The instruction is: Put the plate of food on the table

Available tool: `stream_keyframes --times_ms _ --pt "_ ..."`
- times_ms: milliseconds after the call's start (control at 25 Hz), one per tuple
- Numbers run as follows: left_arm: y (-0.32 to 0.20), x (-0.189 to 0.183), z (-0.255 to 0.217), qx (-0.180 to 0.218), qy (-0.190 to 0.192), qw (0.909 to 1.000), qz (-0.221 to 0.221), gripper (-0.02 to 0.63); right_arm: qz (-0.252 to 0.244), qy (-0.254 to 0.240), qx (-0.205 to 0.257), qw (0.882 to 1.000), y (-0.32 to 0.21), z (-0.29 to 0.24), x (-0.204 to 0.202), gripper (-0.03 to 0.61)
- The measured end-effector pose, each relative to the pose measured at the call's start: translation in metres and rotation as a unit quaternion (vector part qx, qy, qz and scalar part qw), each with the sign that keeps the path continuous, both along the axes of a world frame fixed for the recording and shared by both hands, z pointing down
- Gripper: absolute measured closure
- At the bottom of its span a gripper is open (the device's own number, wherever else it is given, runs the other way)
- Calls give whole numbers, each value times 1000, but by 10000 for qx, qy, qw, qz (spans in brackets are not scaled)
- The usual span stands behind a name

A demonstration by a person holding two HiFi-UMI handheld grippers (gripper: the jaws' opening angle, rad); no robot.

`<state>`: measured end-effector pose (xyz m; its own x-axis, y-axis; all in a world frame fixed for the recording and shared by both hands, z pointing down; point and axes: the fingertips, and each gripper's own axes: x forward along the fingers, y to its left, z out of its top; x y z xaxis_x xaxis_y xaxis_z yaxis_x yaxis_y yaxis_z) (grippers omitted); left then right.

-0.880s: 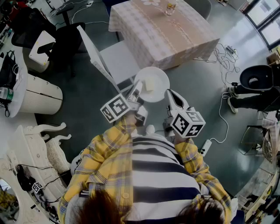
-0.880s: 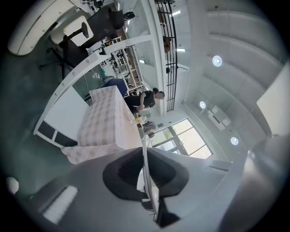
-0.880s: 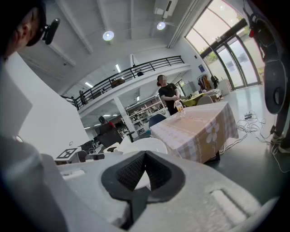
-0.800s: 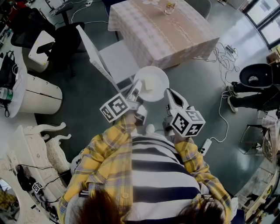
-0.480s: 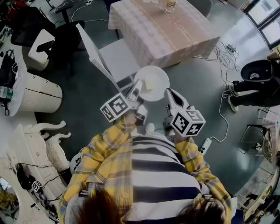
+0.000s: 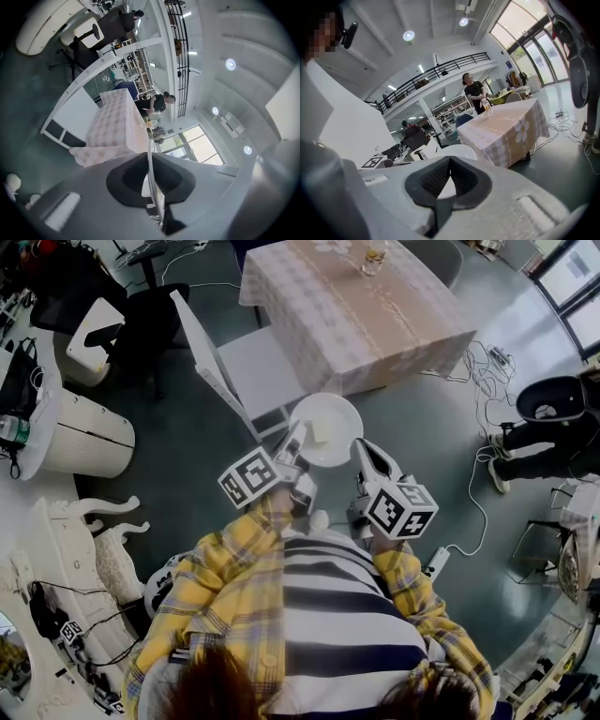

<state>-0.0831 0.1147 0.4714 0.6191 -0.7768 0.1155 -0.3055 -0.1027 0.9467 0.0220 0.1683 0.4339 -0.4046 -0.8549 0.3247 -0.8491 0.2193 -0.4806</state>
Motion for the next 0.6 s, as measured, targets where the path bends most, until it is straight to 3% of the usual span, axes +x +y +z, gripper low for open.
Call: stream_keyframes --times_ms 320,600 --pt "2 4 15 -266 143 9992 -264 604 -169 34 -137 9998 -3 8 7 583" --pt "-5 16 19 -272 256 9982 -472 604 -336 65 -127 9993 -14 12 20 581"
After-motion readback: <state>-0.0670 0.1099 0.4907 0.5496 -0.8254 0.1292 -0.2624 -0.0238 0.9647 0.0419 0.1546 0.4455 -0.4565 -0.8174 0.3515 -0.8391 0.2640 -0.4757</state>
